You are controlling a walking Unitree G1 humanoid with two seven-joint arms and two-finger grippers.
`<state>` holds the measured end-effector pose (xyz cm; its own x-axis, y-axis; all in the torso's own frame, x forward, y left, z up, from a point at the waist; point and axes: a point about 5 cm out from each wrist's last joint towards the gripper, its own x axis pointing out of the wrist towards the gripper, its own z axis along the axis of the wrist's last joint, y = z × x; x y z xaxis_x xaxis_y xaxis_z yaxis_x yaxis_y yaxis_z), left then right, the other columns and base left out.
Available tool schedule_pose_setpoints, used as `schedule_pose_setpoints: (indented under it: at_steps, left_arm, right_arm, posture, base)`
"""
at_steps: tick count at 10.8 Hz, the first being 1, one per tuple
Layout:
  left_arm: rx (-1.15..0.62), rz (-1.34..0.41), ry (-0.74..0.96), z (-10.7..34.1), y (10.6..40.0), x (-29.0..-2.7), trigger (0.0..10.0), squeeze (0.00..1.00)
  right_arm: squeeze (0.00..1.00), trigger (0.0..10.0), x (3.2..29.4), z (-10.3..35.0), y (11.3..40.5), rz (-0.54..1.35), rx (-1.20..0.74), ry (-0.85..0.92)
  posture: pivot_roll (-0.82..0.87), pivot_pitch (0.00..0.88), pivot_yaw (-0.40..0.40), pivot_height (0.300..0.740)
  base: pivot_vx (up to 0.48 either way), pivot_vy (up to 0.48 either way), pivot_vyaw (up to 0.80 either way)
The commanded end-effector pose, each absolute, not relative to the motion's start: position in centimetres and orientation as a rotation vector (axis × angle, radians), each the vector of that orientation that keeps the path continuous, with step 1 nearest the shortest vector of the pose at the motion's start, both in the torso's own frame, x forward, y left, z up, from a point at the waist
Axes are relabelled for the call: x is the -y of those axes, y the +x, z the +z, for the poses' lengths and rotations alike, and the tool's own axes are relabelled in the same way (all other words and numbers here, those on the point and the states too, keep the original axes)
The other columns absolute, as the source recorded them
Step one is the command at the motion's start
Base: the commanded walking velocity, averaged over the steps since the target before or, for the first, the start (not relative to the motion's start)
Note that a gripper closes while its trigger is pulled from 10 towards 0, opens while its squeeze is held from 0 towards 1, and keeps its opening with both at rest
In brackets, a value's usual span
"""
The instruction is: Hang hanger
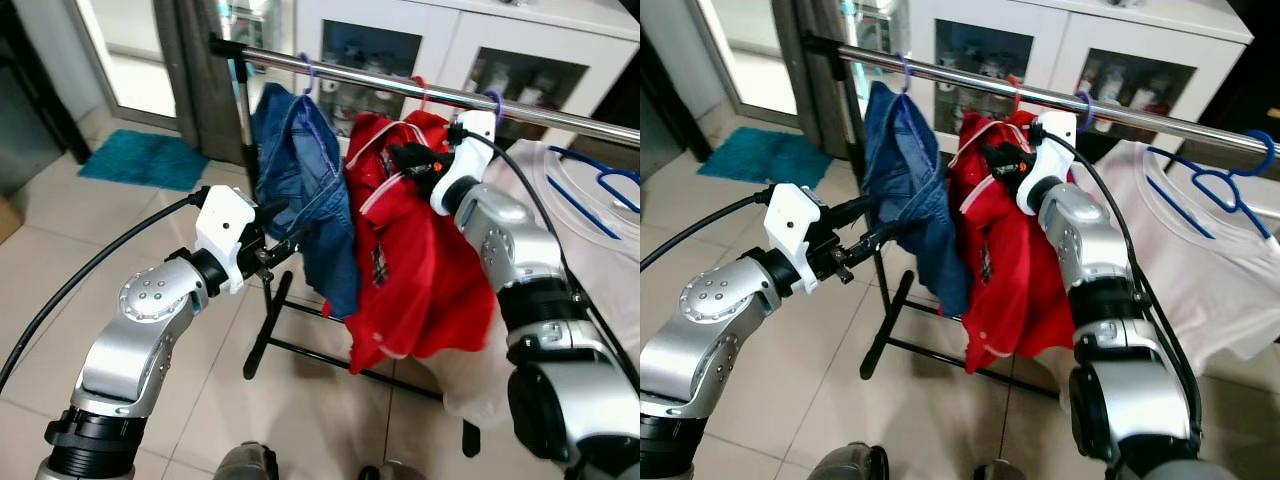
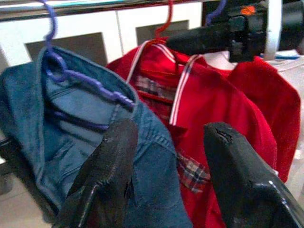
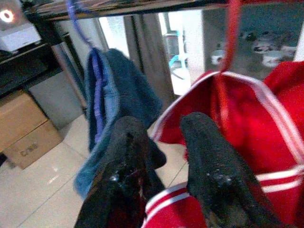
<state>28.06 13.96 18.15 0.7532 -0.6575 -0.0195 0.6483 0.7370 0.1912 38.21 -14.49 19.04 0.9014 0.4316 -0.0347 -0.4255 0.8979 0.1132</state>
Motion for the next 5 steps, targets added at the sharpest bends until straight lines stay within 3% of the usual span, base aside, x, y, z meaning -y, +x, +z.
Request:
schedule_pose_setpoints:
  at_steps: [1, 3, 5]
  left_arm:
    - [0.038, -0.681, 0.200, 18.0, 28.2, -14.1, 10.0, 0.00]
    - [0.003, -0.514, 0.105, 16.8, 28.3, -14.9, 10.0, 0.00]
    - [-0.030, -0.436, 0.068, 15.4, 27.2, -14.5, 10.0, 0.00]
  right_arm:
    - [1.00, 10.0, 14.8, 19.8, 37.6, 0.470, -0.030, 0.115]
    - [1.00, 10.0, 15.4, 20.8, 35.7, 0.509, 0.081, 0.130]
    - [1.00, 10.0, 15.8, 20.5, 31.9, 0.432, 0.165, 0.187]
  posture:
    - [0.10, 0.021, -0.032, 0.740]
    - [0.11, 0.000, -0.041, 0.740]
    - [0.10, 0.000, -0.032, 0.740]
  base:
    - [0.000, 0.000, 0.00]
    - [0.000, 0.000, 0.00]
    - [0.000, 0.000, 0.00]
